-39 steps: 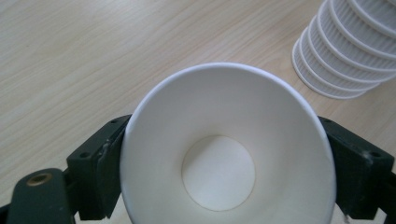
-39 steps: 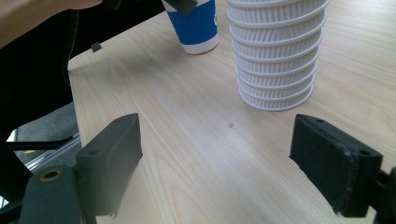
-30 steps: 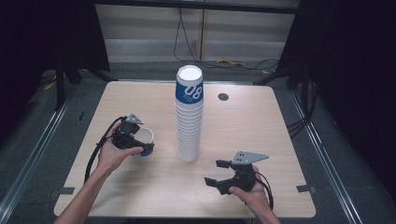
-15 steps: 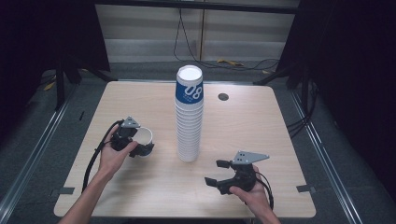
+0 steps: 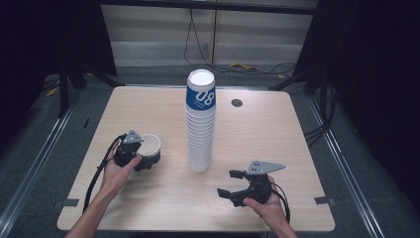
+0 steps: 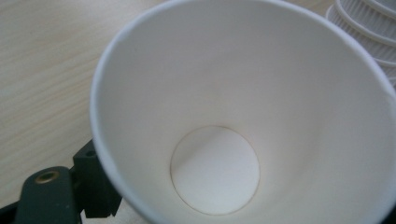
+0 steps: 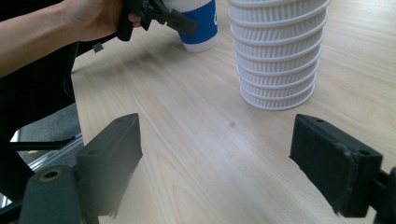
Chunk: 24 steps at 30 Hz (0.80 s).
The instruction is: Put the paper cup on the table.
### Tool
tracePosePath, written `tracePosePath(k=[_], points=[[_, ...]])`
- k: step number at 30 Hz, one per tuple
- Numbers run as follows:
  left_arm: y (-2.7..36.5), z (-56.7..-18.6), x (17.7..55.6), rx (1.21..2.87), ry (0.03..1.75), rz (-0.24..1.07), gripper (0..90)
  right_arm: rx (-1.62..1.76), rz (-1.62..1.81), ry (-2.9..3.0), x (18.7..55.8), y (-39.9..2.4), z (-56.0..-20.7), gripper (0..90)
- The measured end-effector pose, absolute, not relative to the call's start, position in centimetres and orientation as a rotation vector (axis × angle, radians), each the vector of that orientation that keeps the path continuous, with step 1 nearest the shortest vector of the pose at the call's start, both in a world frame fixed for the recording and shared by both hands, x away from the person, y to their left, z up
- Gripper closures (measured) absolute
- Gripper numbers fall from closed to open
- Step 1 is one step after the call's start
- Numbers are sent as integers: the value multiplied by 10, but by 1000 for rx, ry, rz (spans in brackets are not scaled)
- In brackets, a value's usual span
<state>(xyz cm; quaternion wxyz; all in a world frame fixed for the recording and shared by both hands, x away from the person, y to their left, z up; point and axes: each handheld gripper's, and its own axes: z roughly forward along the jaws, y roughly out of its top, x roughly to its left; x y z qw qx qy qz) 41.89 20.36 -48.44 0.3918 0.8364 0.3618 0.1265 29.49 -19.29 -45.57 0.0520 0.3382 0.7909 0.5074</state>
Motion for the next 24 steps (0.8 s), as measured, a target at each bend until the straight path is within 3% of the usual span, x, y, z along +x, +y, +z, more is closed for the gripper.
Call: tracePosePath(k=[24], points=[[229, -479, 384, 2088, 954, 357, 159, 1058, 1520, 2387, 297, -196, -457, 165]])
